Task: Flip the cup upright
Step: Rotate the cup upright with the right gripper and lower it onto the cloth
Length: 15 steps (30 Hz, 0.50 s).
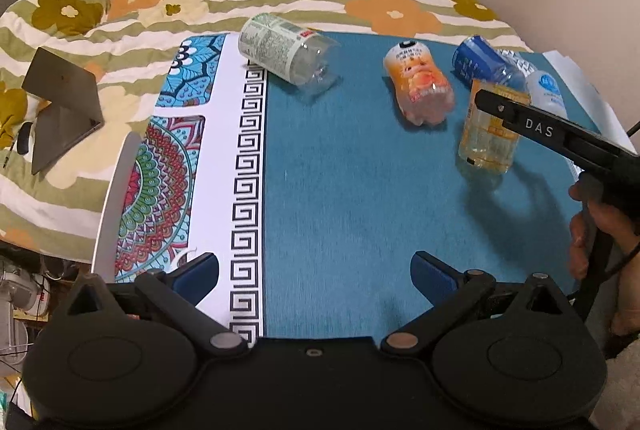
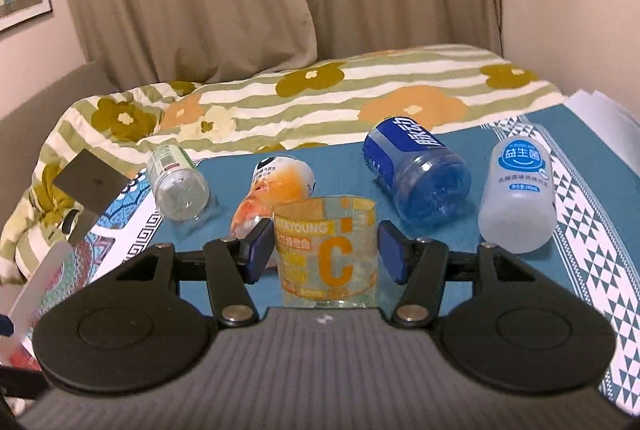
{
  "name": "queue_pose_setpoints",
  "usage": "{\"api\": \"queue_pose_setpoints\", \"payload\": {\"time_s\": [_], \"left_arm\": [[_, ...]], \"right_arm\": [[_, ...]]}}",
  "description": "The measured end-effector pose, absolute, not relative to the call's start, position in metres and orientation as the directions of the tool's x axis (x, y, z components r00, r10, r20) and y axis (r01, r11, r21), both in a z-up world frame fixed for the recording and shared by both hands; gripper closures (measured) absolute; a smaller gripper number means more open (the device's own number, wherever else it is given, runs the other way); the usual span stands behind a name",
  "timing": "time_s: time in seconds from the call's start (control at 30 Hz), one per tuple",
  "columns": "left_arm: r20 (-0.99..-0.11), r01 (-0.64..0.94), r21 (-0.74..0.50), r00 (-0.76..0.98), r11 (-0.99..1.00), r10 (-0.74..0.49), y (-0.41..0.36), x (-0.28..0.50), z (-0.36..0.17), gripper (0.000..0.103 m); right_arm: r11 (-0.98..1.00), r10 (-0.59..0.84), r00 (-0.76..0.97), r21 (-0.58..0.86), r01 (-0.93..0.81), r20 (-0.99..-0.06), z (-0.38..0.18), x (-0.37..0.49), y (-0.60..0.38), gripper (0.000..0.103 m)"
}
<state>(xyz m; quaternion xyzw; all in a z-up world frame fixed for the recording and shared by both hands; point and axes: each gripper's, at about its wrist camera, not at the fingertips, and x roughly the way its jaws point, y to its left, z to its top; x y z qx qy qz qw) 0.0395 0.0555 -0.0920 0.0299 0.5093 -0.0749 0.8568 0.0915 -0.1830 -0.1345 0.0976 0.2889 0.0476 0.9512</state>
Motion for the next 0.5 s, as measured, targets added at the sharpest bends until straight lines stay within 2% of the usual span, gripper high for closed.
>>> {"api": "queue_pose_setpoints", "payload": {"time_s": [0.37, 0.5], "left_arm": [[-0.879, 0.182, -0.037, 0.462, 0.983, -0.119, 0.045, 0.039, -0.091, 0.000], [-0.878, 0.175, -0.044, 0.462, 0.984, -0.121, 0.043, 0.039, -0.089, 0.000]], "right_arm": [[0.990, 0.140, 0.802, 0.099, -0.101, -0.581, -0.134, 0.061, -0.167, 0.031], [0.989, 0.145, 0.796, 0.103, -0.104, -0.587, -0.133, 0.062, -0.167, 0.030]]}}
